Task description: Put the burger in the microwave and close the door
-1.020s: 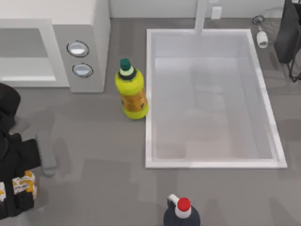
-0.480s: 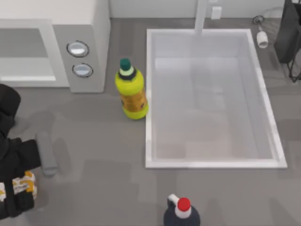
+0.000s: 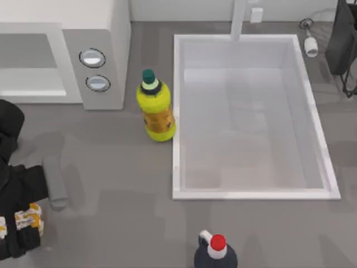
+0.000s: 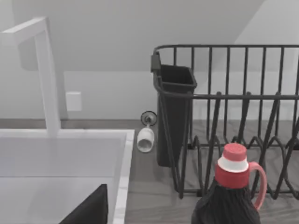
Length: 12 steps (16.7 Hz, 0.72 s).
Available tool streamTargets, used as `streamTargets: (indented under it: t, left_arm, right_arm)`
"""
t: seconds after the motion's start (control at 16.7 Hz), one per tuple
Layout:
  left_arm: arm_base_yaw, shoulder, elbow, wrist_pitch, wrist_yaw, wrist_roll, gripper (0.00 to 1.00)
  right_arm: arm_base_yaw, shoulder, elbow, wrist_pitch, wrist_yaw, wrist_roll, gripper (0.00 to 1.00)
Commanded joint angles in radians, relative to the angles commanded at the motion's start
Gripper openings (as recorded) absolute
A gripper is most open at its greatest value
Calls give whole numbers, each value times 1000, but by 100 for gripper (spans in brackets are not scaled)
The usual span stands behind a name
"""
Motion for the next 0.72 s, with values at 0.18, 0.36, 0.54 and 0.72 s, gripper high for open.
streamTargets:
  t: [0.18,0.36,0.54,0.72]
  left_arm:
    - [-1,-13,32,-40,0,4,0]
    - [-1,-60,113,-174,0,2,0]
    - [-3,-117,204,-348,0,1,0]
    - [-4,-166,266,-436,0,-6,0]
  right_arm:
    - [0,0,0,0,0,0,100]
    - [0,0,0,0,0,0,100]
    - [0,0,0,0,0,0,100]
    - [0,0,0,0,0,0,100]
